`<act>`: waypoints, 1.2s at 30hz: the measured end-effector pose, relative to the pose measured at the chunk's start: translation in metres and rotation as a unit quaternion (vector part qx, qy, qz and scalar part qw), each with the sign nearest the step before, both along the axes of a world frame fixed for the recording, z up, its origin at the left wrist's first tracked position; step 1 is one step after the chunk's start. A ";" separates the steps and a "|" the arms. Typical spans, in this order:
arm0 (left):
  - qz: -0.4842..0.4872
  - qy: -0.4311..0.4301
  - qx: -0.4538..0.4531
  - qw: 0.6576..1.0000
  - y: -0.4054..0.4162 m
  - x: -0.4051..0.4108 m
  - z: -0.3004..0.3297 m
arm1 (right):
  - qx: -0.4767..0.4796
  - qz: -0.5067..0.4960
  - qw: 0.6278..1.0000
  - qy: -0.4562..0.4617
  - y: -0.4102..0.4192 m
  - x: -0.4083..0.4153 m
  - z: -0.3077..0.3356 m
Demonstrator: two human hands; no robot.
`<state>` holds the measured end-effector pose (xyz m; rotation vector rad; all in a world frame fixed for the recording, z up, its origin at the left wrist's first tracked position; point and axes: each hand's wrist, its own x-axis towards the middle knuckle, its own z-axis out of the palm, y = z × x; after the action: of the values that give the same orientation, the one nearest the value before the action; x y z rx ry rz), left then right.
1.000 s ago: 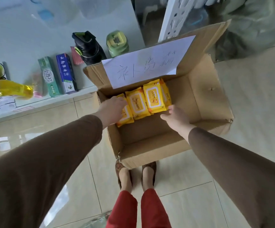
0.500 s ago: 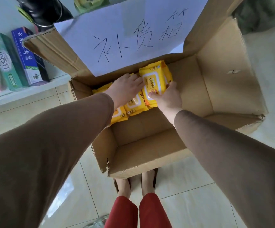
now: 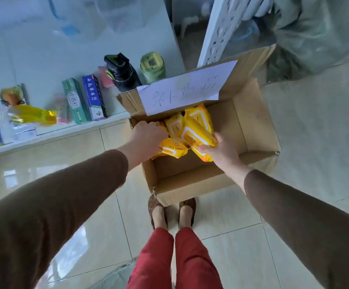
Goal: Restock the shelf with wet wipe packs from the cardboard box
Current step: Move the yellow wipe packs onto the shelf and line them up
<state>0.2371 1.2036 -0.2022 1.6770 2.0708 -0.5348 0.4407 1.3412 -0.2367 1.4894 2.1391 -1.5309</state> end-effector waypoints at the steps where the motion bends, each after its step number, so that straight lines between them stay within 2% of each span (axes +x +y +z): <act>1: 0.054 -0.026 0.004 0.998 -0.015 -0.002 0.029 | -0.005 0.012 1.000 0.010 -0.007 0.002 0.028; 4: 0.177 -0.103 0.034 0.978 -0.063 -0.012 0.118 | -0.014 0.045 0.998 0.040 -0.025 -0.004 0.116; 7: 0.234 -0.156 0.092 0.955 -0.107 -0.030 0.206 | -0.020 0.053 0.993 0.105 -0.044 -0.030 0.208; 12: 0.272 -0.170 0.210 0.924 -0.170 -0.092 0.319 | -0.004 0.064 0.974 0.215 -0.078 -0.099 0.332; 15: 0.244 -0.173 0.269 0.916 -0.196 -0.144 0.365 | 0.004 0.075 0.964 0.254 -0.097 -0.148 0.380; 20: 0.250 -0.133 0.312 0.907 -0.211 -0.229 0.414 | 0.025 0.077 0.954 0.288 -0.102 -0.227 0.419; 25: 0.245 -0.099 0.319 0.910 -0.194 -0.306 0.433 | 0.013 0.060 0.948 0.313 -0.081 -0.295 0.442; 32: 0.238 -0.045 0.328 0.913 -0.120 -0.431 0.443 | 0.009 0.039 0.939 0.343 -0.015 -0.400 0.439; 36: 0.262 -0.043 0.332 0.905 -0.066 -0.497 0.440 | -0.002 0.039 0.942 0.333 0.034 -0.465 0.430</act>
<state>-0.2602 1.1375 0.2378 1.2881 2.6666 0.4641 -0.0240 1.3748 0.1932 0.9387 2.4650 -2.2391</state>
